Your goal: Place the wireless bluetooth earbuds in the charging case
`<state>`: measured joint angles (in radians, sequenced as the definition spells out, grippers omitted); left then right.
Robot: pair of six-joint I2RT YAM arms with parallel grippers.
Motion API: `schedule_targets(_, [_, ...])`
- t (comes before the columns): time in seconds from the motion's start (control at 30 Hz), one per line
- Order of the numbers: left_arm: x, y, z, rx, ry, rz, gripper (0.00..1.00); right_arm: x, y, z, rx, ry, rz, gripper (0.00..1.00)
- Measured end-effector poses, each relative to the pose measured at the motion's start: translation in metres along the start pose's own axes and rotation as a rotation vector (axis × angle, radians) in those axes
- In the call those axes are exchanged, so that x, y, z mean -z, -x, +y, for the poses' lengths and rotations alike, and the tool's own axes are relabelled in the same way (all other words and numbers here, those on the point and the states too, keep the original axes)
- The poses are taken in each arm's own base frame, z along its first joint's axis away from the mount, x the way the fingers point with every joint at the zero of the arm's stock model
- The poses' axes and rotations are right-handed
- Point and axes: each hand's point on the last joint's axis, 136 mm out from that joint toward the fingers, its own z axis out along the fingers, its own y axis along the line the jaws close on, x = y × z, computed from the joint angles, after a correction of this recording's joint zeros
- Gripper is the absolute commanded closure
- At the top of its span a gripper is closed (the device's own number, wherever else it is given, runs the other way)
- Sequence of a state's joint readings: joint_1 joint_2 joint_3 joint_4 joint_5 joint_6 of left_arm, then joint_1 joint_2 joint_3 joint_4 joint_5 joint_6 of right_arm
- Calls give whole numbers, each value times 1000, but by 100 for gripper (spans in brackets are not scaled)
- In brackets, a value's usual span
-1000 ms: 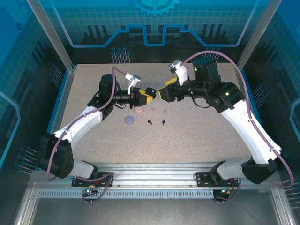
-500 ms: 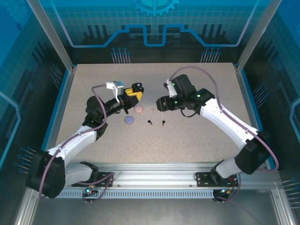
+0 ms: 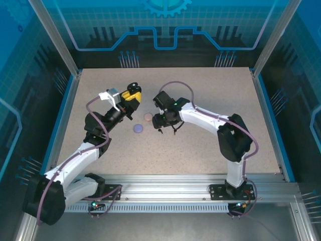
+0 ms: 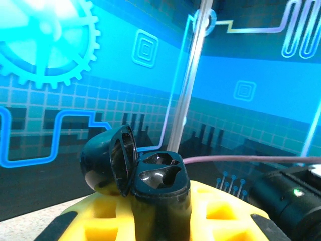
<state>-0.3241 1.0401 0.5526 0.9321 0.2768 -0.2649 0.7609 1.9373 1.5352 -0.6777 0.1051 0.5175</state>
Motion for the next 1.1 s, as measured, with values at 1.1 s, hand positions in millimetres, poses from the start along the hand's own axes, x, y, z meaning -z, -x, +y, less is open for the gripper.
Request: schedule_targets(1.1, [3, 3, 15, -3, 86, -27, 100, -62, -16, 0, 25, -150, 116, 55])
